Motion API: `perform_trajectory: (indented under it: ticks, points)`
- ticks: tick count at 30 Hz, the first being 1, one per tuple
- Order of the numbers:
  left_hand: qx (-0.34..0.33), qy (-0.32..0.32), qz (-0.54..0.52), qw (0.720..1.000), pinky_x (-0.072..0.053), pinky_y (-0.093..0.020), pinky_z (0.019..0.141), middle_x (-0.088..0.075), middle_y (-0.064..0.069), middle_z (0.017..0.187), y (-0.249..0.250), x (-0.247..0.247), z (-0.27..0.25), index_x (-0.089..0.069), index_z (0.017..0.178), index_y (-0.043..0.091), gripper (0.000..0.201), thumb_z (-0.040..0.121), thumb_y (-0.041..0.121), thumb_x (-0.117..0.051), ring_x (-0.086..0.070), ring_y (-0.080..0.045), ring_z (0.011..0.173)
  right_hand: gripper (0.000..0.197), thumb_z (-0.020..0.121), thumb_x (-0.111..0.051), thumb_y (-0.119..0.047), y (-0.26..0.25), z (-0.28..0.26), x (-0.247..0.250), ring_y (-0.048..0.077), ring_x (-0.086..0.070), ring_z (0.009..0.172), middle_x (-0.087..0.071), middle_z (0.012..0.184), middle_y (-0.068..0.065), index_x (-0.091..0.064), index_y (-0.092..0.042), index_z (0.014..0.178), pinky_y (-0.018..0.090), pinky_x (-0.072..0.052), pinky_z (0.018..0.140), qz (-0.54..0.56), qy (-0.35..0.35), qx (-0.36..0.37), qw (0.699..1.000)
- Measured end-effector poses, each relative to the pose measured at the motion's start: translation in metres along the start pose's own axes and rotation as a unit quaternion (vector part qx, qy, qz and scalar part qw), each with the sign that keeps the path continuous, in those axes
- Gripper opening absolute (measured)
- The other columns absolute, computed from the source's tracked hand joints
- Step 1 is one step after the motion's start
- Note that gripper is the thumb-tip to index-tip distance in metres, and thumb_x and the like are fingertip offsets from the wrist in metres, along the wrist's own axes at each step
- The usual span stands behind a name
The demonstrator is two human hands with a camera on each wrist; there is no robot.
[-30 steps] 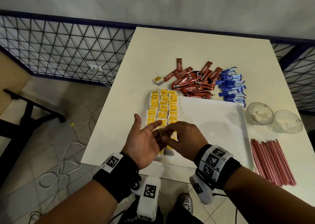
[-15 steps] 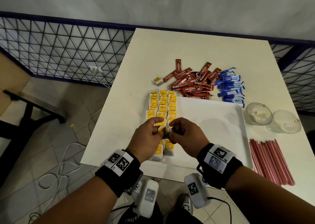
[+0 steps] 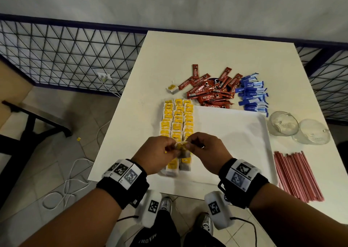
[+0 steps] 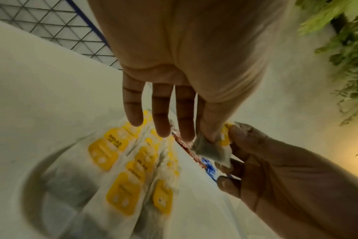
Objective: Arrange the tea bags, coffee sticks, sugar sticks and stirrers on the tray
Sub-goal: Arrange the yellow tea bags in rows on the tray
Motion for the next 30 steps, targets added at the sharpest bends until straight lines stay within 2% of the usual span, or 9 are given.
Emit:
perform_trajectory:
  ticks: [3, 6, 10, 13, 17, 20, 22, 25, 30]
  points:
    - [0.024, -0.043, 0.018, 0.999, -0.044, -0.029, 0.068, -0.057, 0.006, 0.075, -0.004, -0.011, -0.002, -0.07, 0.086, 0.019, 0.007, 0.088, 0.025, -0.065, -0.058, -0.019, 0.076, 0.016, 0.087, -0.066, -0.027, 0.008, -0.002, -0.001, -0.002, -0.051, 0.06, -0.059, 0.068, -0.018, -0.059, -0.036, 0.076, 0.01, -0.038, 0.058, -0.083, -0.041, -0.018, 0.996]
    - [0.052, -0.086, 0.077, 0.992, -0.037, -0.023, 0.064, -0.064, -0.001, 0.085, -0.01, -0.027, -0.004, -0.071, 0.093, 0.02, 0.017, 0.09, 0.033, -0.061, -0.059, -0.021, 0.082, 0.009, 0.088, -0.063, -0.026, 0.02, -0.003, -0.006, -0.003, -0.05, 0.062, -0.06, 0.077, -0.016, -0.06, -0.031, 0.08, 0.012, -0.034, 0.059, -0.133, -0.086, -0.053, 0.986]
    - [0.068, -0.102, 0.135, 0.983, -0.046, -0.03, 0.07, -0.067, -0.01, 0.098, -0.017, -0.049, -0.005, -0.069, 0.094, 0.016, 0.024, 0.092, 0.036, -0.056, -0.062, -0.031, 0.093, 0.005, 0.089, -0.059, -0.024, 0.032, -0.008, -0.014, 0.004, -0.051, 0.073, -0.062, 0.086, -0.01, -0.061, -0.027, 0.088, 0.01, -0.034, 0.059, -0.173, -0.103, -0.086, 0.976]
    - [0.085, -0.09, 0.165, 0.979, -0.051, -0.036, 0.083, -0.066, -0.007, 0.11, -0.02, -0.059, -0.005, -0.067, 0.107, 0.021, 0.026, 0.092, 0.037, -0.054, -0.061, -0.032, 0.102, 0.008, 0.09, -0.057, -0.022, 0.036, -0.01, -0.015, 0.011, -0.052, 0.08, -0.063, 0.09, -0.007, -0.064, -0.023, 0.094, 0.014, -0.035, 0.06, -0.187, -0.096, -0.089, 0.973]
    - [0.092, -0.065, 0.205, 0.972, -0.052, -0.035, 0.08, -0.067, -0.003, 0.105, -0.021, -0.063, -0.006, -0.066, 0.105, 0.023, 0.027, 0.09, 0.04, -0.052, -0.062, -0.029, 0.098, 0.012, 0.09, -0.058, -0.023, 0.041, -0.009, -0.018, 0.014, -0.052, 0.081, -0.064, 0.09, -0.003, -0.065, -0.019, 0.098, 0.021, -0.035, 0.065, -0.195, -0.082, -0.095, 0.973]
    - [0.066, -0.01, 0.22, 0.973, -0.046, -0.033, 0.075, -0.064, 0.0, 0.103, -0.021, -0.052, -0.008, -0.059, 0.099, 0.024, 0.014, 0.089, 0.033, -0.052, -0.06, -0.027, 0.096, 0.009, 0.089, -0.056, -0.021, 0.045, -0.007, -0.022, 0.017, -0.052, 0.079, -0.06, 0.085, -0.003, -0.064, -0.019, 0.094, 0.021, -0.034, 0.063, -0.212, -0.066, -0.1, 0.97]
    - [0.013, 0.001, 0.226, 0.974, -0.043, -0.032, 0.075, -0.061, 0.0, 0.104, -0.02, -0.048, -0.01, -0.059, 0.102, 0.024, 0.015, 0.091, 0.032, -0.052, -0.058, -0.026, 0.098, 0.01, 0.088, -0.055, -0.02, 0.047, -0.006, -0.024, 0.019, -0.053, 0.079, -0.064, 0.088, 0.001, -0.063, -0.018, 0.094, 0.023, -0.035, 0.066, -0.219, -0.056, -0.1, 0.969]
    - [-0.071, -0.063, 0.265, 0.96, -0.039, -0.031, 0.085, -0.057, -0.001, 0.115, -0.017, -0.054, -0.011, -0.059, 0.122, 0.026, 0.031, 0.095, 0.033, -0.047, -0.052, -0.025, 0.109, 0.011, 0.087, -0.055, -0.019, 0.048, -0.006, -0.028, 0.024, -0.058, 0.083, -0.067, 0.093, 0.005, -0.061, -0.018, 0.097, 0.026, -0.039, 0.068, -0.231, -0.059, -0.089, 0.967]
    - [-0.085, -0.081, 0.338, 0.934, -0.033, -0.035, 0.094, -0.054, -0.001, 0.122, -0.021, -0.064, -0.005, -0.056, 0.13, 0.026, 0.036, 0.098, 0.032, -0.042, -0.045, -0.027, 0.117, 0.013, 0.082, -0.062, -0.026, 0.037, -0.014, -0.021, 0.021, -0.057, 0.084, -0.058, 0.09, -0.003, -0.059, -0.021, 0.093, 0.03, -0.046, 0.075, -0.252, -0.076, -0.02, 0.964]
Point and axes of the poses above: each hand's wrist, its own z-axis towards the middle knuckle, its own x-axis out of the back of the hand, y = z × x, the point moved 2 cm from there along z, towards the middle knuckle
